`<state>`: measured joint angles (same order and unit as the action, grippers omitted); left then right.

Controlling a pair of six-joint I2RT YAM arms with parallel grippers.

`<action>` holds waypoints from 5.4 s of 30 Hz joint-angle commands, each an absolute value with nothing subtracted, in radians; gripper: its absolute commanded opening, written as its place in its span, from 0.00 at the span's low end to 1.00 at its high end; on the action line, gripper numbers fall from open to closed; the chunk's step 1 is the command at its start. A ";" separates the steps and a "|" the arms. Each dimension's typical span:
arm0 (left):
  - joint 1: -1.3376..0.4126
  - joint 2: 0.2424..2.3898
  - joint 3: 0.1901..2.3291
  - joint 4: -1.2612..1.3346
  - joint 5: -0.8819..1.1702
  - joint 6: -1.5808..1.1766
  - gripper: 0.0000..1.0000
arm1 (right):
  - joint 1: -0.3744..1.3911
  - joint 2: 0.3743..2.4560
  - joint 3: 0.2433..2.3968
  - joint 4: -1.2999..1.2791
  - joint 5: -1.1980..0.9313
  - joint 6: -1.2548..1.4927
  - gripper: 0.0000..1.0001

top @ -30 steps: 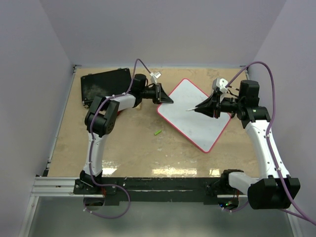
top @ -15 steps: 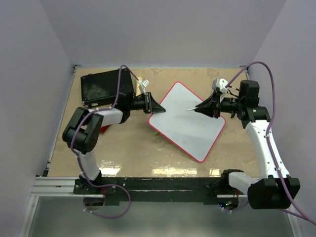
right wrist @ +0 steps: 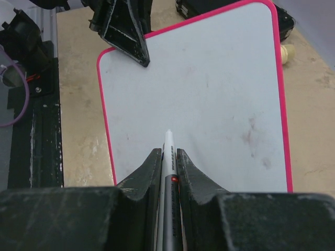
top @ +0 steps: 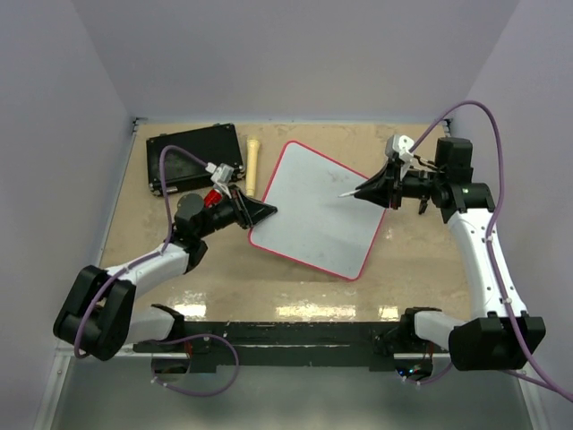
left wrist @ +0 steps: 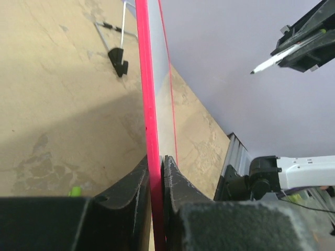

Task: Write a sentence on the whiteboard
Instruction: Move the whiteboard stand to the center of the board, then write a sentence on the whiteboard.

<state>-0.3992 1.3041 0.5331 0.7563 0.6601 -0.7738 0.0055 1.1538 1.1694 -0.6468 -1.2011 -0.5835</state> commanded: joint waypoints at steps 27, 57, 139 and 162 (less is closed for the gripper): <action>-0.563 1.307 0.318 1.390 0.101 -0.126 0.00 | 0.002 1.158 1.223 -0.572 -1.244 -0.511 0.00; -0.560 1.446 0.229 1.348 0.100 -0.067 0.00 | 0.002 1.117 1.166 -0.554 -1.258 -0.520 0.00; -0.505 1.448 0.368 1.361 0.201 -0.078 0.25 | 0.003 1.137 1.155 -0.557 -1.269 -0.529 0.00; -0.476 1.519 0.448 1.368 0.270 -0.101 0.00 | 0.003 1.138 1.157 -0.566 -1.270 -0.537 0.00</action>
